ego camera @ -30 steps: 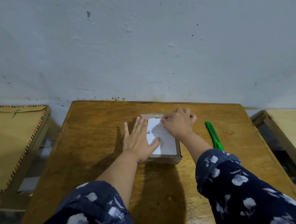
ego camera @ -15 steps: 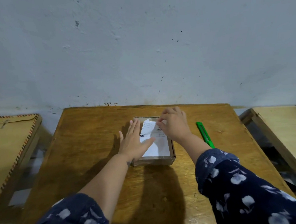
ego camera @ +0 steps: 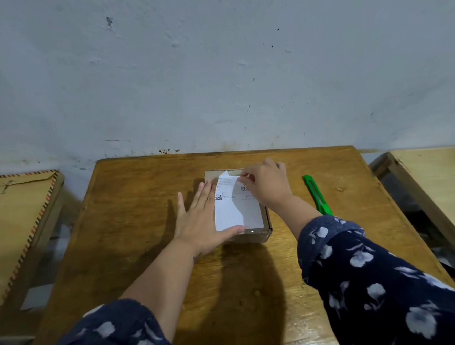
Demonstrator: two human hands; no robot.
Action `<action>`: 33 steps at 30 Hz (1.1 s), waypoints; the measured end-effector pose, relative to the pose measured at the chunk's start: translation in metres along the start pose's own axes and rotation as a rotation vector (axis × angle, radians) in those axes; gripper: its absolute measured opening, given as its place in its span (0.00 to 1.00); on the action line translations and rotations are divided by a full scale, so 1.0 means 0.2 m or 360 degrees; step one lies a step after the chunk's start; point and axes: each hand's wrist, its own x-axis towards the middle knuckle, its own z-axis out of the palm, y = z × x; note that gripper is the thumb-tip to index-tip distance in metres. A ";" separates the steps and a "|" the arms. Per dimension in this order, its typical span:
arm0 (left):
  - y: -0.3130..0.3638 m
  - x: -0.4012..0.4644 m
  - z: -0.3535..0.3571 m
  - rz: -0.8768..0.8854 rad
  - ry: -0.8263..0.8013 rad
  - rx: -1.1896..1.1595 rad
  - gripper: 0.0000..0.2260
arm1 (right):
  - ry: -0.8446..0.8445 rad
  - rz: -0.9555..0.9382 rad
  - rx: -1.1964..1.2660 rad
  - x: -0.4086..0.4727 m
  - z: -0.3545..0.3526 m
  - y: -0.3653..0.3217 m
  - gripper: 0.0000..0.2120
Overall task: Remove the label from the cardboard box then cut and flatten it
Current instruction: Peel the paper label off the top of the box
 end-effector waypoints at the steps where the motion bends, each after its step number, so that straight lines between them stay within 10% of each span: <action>1: 0.00 0.00 0.00 0.0002 -0.0007 -0.0008 0.54 | 0.0005 0.0016 0.0007 0.00 -0.01 0.00 0.13; 26: -0.12 0.02 -0.08 0.0146 -0.0134 -0.0043 0.49 | -0.0169 0.0870 0.0562 -0.09 -0.15 -0.09 0.06; 33: -0.15 -0.01 -0.06 0.0123 -0.0073 -0.0159 0.43 | 0.0131 0.0441 0.0242 -0.04 -0.08 -0.12 0.06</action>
